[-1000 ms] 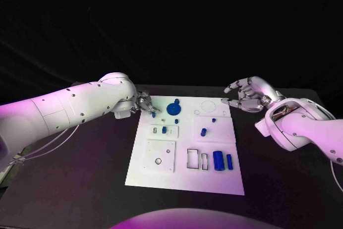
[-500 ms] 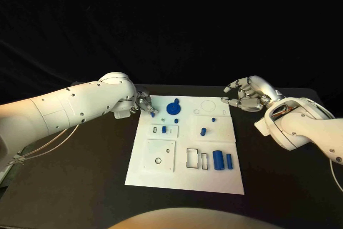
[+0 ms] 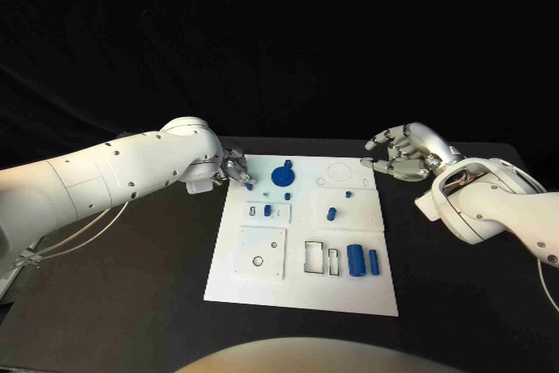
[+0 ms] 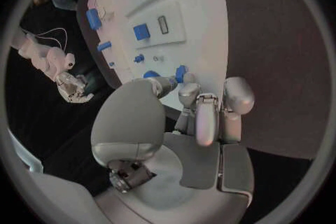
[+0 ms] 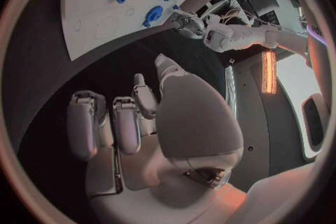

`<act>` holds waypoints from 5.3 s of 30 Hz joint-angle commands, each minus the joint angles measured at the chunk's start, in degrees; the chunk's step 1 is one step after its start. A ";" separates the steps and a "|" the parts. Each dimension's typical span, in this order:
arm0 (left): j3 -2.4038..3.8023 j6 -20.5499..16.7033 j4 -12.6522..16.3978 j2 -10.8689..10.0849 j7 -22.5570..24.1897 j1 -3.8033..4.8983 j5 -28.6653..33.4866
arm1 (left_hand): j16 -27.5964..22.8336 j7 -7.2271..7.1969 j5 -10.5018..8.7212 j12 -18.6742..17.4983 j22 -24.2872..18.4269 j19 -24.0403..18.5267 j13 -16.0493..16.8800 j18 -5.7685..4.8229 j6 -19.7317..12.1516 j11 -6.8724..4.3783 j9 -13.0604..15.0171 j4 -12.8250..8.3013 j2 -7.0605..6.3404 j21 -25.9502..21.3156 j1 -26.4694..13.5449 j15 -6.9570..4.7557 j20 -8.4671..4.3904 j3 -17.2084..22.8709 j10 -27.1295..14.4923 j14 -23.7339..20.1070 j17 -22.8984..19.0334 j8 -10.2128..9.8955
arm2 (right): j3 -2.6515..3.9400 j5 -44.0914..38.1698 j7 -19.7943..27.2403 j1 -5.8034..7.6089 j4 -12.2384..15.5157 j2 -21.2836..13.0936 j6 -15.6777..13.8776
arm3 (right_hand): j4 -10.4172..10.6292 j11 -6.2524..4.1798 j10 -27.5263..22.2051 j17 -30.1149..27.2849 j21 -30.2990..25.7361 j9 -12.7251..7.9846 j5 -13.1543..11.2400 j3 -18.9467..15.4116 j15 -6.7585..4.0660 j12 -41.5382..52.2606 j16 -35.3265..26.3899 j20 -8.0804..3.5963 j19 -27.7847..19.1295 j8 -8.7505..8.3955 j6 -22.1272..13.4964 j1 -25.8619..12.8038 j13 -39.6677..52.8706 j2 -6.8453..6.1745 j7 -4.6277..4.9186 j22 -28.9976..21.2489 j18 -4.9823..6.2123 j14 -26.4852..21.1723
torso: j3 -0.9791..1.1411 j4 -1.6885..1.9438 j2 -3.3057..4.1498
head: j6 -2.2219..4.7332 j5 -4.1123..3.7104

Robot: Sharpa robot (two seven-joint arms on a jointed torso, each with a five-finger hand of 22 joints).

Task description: Assemble the parts on the task board

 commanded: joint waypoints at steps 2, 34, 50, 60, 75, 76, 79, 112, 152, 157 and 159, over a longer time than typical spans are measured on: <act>0.03 -0.96 1.12 -0.60 0.12 0.03 3.84 | 0.17 -0.32 0.15 0.48 0.25 0.11 0.22 -0.24 -0.06 -0.12 2.74 -3.38 0.31 0.47 0.92 -0.46 -0.33 4.05 0.47 3.84 7.70 0.48 | 0.00 -0.26 0.05 -0.04 -0.06 0.05 0.60 | 0.08 -0.20 0.00 5.95 -0.20 -0.09 0.30 0.29 0.17 -0.17 -0.24 0.15 0.08 0.28 0.26 -0.32 0.04 0.29 0.06 8.35 0.83 3.74 | -0.02 0.03 -0.03 | -0.04 0.05; -0.19 -11.07 17.68 -10.73 8.20 -3.37 -2.20 | 0.67 -0.68 0.21 0.99 2.97 1.82 1.19 -0.71 0.46 -0.53 3.80 -6.07 -2.15 1.89 -0.03 -0.84 -0.71 9.45 2.13 4.25 8.73 1.13 | 0.00 -0.26 0.22 -0.66 -0.39 -0.04 0.40 | 0.06 -0.20 0.02 5.93 -0.29 -0.18 0.26 0.44 0.16 -0.16 -0.27 0.14 0.06 0.32 0.28 -0.54 0.01 0.43 0.05 8.31 0.85 3.74 | -0.15 0.00 -0.16 | -0.40 1.27; -0.88 -12.83 19.75 -11.64 8.60 -4.33 -8.83 | 0.69 -0.81 0.23 0.98 3.39 2.11 1.25 -0.79 0.80 -0.68 3.93 -6.57 -2.72 2.14 -0.37 -0.98 -0.84 10.92 2.54 4.28 8.77 1.15 | 0.00 -0.26 0.19 -0.82 -0.35 -0.10 0.32 | 0.05 -0.20 -0.05 5.89 -0.31 -0.22 0.25 0.46 0.16 -0.23 -0.29 0.14 0.05 0.32 0.27 -0.64 -0.08 0.40 0.05 8.30 0.86 3.74 | -0.02 0.10 -0.05 | -0.75 1.48; -0.94 -12.50 19.75 -11.78 7.62 -5.51 -10.56 | 0.69 -0.87 0.22 0.89 3.58 2.23 1.19 -0.83 1.00 -0.75 4.00 -6.96 -3.06 2.24 -0.53 -1.06 -0.90 11.98 2.72 4.29 8.79 1.12 | 0.00 -0.26 0.20 -0.83 -0.33 -0.12 0.37 | 0.05 -0.20 -0.05 5.89 -0.31 -0.22 0.25 0.46 0.16 -0.23 -0.29 0.14 0.05 0.32 0.27 -0.64 -0.08 0.40 0.05 8.30 0.86 3.74 | -0.05 0.09 -0.10 | -0.94 1.61; -0.95 -11.90 19.62 -11.88 7.14 -6.43 -10.89 | 0.69 -0.87 0.22 0.88 3.58 2.23 1.19 -0.83 1.03 -0.77 4.02 -7.03 -3.14 2.25 -0.57 -1.07 -0.91 12.18 2.77 4.29 8.79 1.12 | 0.00 -0.26 0.22 -0.84 -0.31 -0.13 0.42 | 0.04 -0.21 0.00 5.92 -0.34 -0.30 0.24 0.53 0.15 -0.19 -0.29 0.13 0.06 0.36 0.28 -0.84 -0.05 0.39 0.04 8.30 0.86 3.75 | -0.04 0.05 -0.06 | -1.06 1.75; -0.95 -11.86 19.62 -11.90 7.13 -6.44 -10.89 | 0.69 -0.87 0.22 0.88 3.58 2.23 1.19 -0.83 1.03 -0.77 4.02 -7.03 -3.14 2.25 -0.57 -1.07 -0.91 12.18 2.77 4.29 8.79 1.12 | 0.00 -0.26 0.22 -0.84 -0.31 -0.13 0.42 | 0.04 -0.21 0.00 5.92 -0.34 -0.30 0.24 0.53 0.15 -0.19 -0.29 0.13 0.06 0.36 0.28 -0.84 -0.05 0.39 0.04 8.30 0.86 3.75 | -0.04 0.04 -0.06 | -1.06 1.75; -0.95 -11.62 19.64 -11.99 7.04 -6.48 -10.90 | 0.68 -0.88 0.22 0.88 3.61 2.25 1.22 -0.84 1.09 -0.77 4.03 -7.12 -3.25 2.26 -0.63 -1.08 -0.92 12.41 2.84 4.28 8.77 1.11 | 0.00 -0.26 0.21 -0.84 -0.30 -0.16 0.42 | 0.04 -0.21 0.00 5.92 -0.34 -0.30 0.24 0.53 0.15 -0.19 -0.29 0.13 0.06 0.36 0.28 -0.84 -0.05 0.39 0.04 8.30 0.86 3.75 | -0.04 0.08 -0.07 | -1.06 1.73; -0.94 -11.00 19.85 -12.25 7.46 -6.54 -10.29 | 0.69 -0.95 0.21 0.98 3.77 2.33 1.42 -0.87 1.35 -0.85 4.11 -7.55 -3.77 2.34 -0.80 -1.13 -0.94 13.10 3.19 4.29 8.79 1.14 | 0.00 -0.26 0.06 -0.85 -0.34 -0.22 0.43 | 0.04 -0.21 0.00 5.92 -0.34 -0.30 0.24 0.53 0.15 -0.19 -0.29 0.13 0.06 0.36 0.28 -0.84 -0.05 0.39 0.04 8.30 0.86 3.75 | -0.06 0.09 -0.07 | -1.15 1.51; -0.95 -10.72 18.86 -11.79 5.98 -6.53 -7.66 | 0.65 -1.58 0.15 1.28 3.80 2.37 2.66 -0.89 4.01 -1.22 4.04 1.52 -5.31 2.11 -9.70 -1.43 -1.23 1.29 3.95 4.31 8.82 -0.07 | 0.00 0.27 0.49 -0.91 -0.51 -0.19 -0.13 | 0.13 -0.18 -0.01 5.82 -0.64 -1.05 0.18 1.49 0.15 -0.12 -0.43 0.11 0.09 0.69 0.27 -5.73 -0.27 2.69 0.03 8.28 0.89 3.76 | -0.04 0.06 -0.07 | -1.23 1.31; -0.95 -10.28 18.73 -11.74 5.57 -6.53 -7.64 | 0.65 -1.59 0.15 1.27 3.82 2.39 2.68 -0.90 4.05 -1.22 4.01 1.51 -5.37 2.11 -9.82 -1.43 -1.23 0.55 3.94 4.31 8.81 -0.18 | 0.00 0.29 0.50 -0.91 -0.52 -0.20 -0.14 | 0.13 -0.18 -0.02 5.83 -0.64 -1.06 0.18 1.50 0.15 -0.14 -0.43 0.11 0.09 0.70 0.27 -5.83 -0.28 2.72 0.03 8.28 0.89 3.76 | -0.06 0.07 -0.07 | -1.34 1.29; -0.95 -10.02 18.65 -11.73 5.33 -6.53 -7.64 | 0.64 -1.60 0.15 1.23 3.82 2.40 2.62 -0.90 4.08 -1.23 3.97 1.50 -5.47 2.10 -9.86 -1.44 -1.23 -0.16 3.89 4.30 8.79 -0.29 | 0.00 0.29 0.50 -0.92 -0.53 -0.21 -0.14 | 0.13 -0.18 -0.02 5.83 -0.64 -1.06 0.18 1.50 0.15 -0.14 -0.43 0.11 0.09 0.70 0.27 -5.83 -0.28 2.72 0.03 8.28 0.89 3.76 | -0.05 0.06 -0.06 | -1.36 1.30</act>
